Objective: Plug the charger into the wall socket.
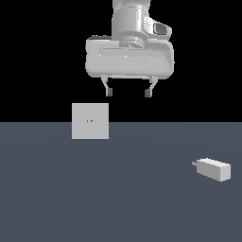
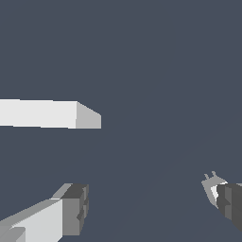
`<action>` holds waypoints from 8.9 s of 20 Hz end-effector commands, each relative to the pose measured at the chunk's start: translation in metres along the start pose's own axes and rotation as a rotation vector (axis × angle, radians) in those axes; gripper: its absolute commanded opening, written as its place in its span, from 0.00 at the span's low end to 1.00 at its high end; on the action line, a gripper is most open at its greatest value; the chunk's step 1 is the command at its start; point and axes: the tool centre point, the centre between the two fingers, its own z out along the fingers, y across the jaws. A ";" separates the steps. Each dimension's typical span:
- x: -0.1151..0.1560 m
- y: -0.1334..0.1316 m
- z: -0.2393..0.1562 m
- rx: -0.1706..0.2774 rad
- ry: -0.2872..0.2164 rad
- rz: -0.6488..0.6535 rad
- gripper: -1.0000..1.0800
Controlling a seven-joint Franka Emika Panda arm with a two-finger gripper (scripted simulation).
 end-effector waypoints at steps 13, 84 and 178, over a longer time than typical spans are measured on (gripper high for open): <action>-0.043 0.057 0.035 0.012 0.092 -0.149 0.96; -0.081 0.152 0.148 0.044 0.229 -0.376 0.00; 0.021 -0.103 0.071 -0.028 0.237 0.029 0.00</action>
